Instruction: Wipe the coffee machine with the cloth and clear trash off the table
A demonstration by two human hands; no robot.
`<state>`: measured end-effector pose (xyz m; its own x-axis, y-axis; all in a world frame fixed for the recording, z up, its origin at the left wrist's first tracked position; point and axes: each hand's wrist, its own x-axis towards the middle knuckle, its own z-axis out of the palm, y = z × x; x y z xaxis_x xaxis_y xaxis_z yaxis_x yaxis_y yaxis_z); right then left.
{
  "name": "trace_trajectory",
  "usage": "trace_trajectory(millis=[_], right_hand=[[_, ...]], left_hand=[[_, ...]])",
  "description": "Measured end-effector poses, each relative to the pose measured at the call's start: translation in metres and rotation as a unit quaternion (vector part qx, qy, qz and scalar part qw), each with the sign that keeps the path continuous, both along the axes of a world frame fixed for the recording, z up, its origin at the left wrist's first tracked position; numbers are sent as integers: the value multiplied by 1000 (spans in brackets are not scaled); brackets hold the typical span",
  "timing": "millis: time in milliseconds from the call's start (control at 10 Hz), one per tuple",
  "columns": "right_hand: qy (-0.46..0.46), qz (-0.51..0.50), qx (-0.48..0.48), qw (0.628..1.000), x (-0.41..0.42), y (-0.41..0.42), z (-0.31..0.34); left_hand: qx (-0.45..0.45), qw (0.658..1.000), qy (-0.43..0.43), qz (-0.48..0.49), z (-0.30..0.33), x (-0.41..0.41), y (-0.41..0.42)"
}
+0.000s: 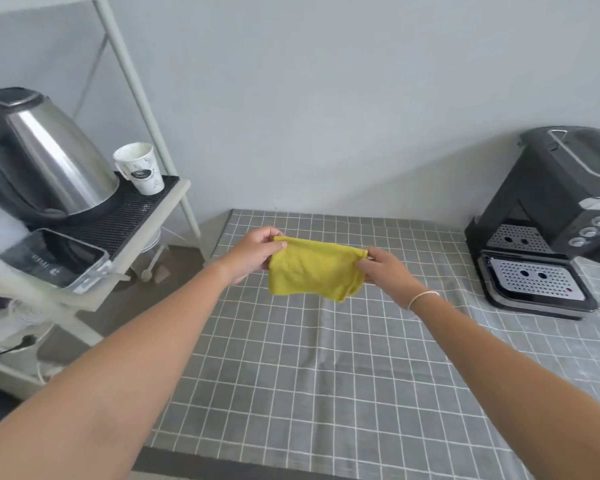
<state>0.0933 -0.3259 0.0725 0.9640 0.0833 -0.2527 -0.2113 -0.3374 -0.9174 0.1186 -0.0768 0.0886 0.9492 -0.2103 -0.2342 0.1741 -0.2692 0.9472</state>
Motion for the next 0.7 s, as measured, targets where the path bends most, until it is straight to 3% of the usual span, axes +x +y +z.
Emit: trace_trajectory(millis=[200, 400, 500, 700], right_hand=[[15, 9, -37, 999, -9, 34, -21], [-72, 63, -76, 992, -29, 73, -22], [-94, 120, -94, 984, -56, 90, -31], [-93, 313, -186, 926, -137, 94, -87]], left_hand=[[26, 999, 9, 24, -9, -22, 37], [28, 996, -14, 81, -8, -63, 74], [50, 993, 16, 104, -19, -103, 96], [157, 969, 154, 110, -67, -190, 119]])
